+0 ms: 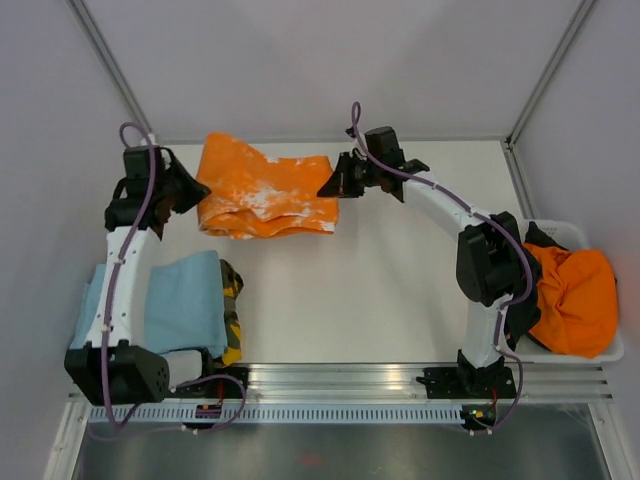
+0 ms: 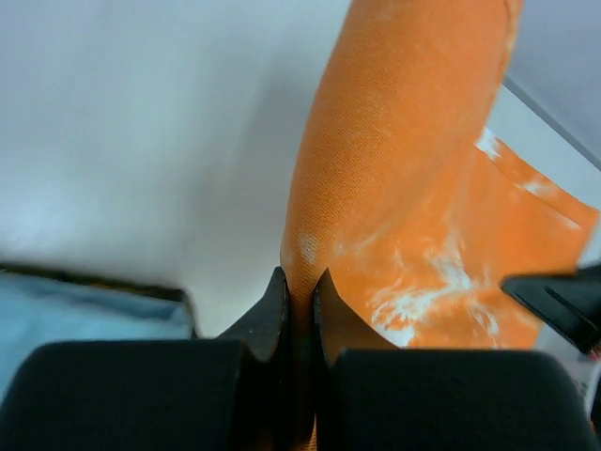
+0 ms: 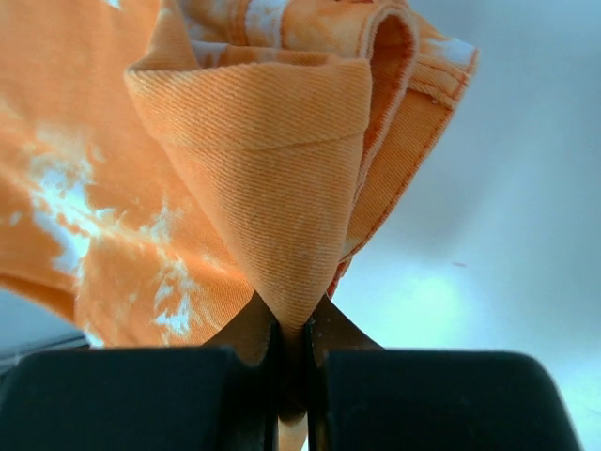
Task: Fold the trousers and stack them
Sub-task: Neatly place the folded trousers to the corner
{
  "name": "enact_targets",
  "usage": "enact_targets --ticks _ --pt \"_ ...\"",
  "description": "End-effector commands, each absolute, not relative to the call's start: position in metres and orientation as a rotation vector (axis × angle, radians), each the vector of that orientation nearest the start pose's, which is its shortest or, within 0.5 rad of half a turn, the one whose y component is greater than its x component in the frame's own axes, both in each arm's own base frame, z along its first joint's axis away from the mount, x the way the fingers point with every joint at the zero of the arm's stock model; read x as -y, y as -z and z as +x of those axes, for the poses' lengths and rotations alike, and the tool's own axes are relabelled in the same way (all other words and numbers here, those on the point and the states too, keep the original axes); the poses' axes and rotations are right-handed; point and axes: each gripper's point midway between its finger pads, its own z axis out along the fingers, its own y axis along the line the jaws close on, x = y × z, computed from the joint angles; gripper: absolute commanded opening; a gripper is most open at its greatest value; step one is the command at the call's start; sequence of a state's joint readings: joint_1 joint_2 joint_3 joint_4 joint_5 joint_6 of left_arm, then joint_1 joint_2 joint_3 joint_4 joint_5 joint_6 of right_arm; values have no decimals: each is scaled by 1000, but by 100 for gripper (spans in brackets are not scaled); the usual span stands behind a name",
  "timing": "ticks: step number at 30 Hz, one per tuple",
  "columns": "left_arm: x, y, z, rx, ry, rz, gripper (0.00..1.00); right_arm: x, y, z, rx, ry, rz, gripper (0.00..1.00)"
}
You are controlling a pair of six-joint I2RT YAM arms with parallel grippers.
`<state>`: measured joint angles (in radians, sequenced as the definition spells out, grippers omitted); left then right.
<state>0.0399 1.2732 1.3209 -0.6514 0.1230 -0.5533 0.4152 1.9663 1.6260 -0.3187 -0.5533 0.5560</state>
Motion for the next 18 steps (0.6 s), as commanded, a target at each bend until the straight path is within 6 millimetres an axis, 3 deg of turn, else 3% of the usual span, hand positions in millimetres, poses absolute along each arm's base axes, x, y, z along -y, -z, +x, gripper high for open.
enact_targets --ticks 1,2,3,5,6,8,9,11,12,15,18 --pt "-80 -285 315 -2020 -54 -820 2 -339 -243 412 -2191 -1196 -225 0" --pt "-95 -278 300 -2037 -111 -877 2 -349 -244 403 -2189 -1225 -239 0" --pt "-121 -277 284 -2000 -182 -962 2 -370 -251 385 -2166 -1259 -298 0" --pt "-167 -276 256 -1921 -363 -1090 2 -391 -254 369 -2159 -1276 -343 0" --pt "-184 -285 241 -1859 -469 -1129 2 -411 -257 351 -2147 -1304 -399 0" --pt "-206 -293 226 -1817 -646 -1112 2 -431 -264 334 -2129 -1337 -441 0" --pt "-220 -308 225 -1734 -724 -1109 2 -447 -268 316 -2115 -1360 -485 0" --pt "-237 -316 215 -1707 -833 -1091 2 -461 -268 303 -2105 -1364 -505 0" --pt "-247 -327 217 -1638 -844 -1082 2 -473 -267 288 -2103 -1381 -539 0" --pt "-276 -350 187 -1486 -1020 -1046 2 -491 -254 261 -2133 -1396 -605 0" --pt "-294 -340 156 -1459 -1181 -1115 2 -503 -237 240 -2173 -1394 -627 0"
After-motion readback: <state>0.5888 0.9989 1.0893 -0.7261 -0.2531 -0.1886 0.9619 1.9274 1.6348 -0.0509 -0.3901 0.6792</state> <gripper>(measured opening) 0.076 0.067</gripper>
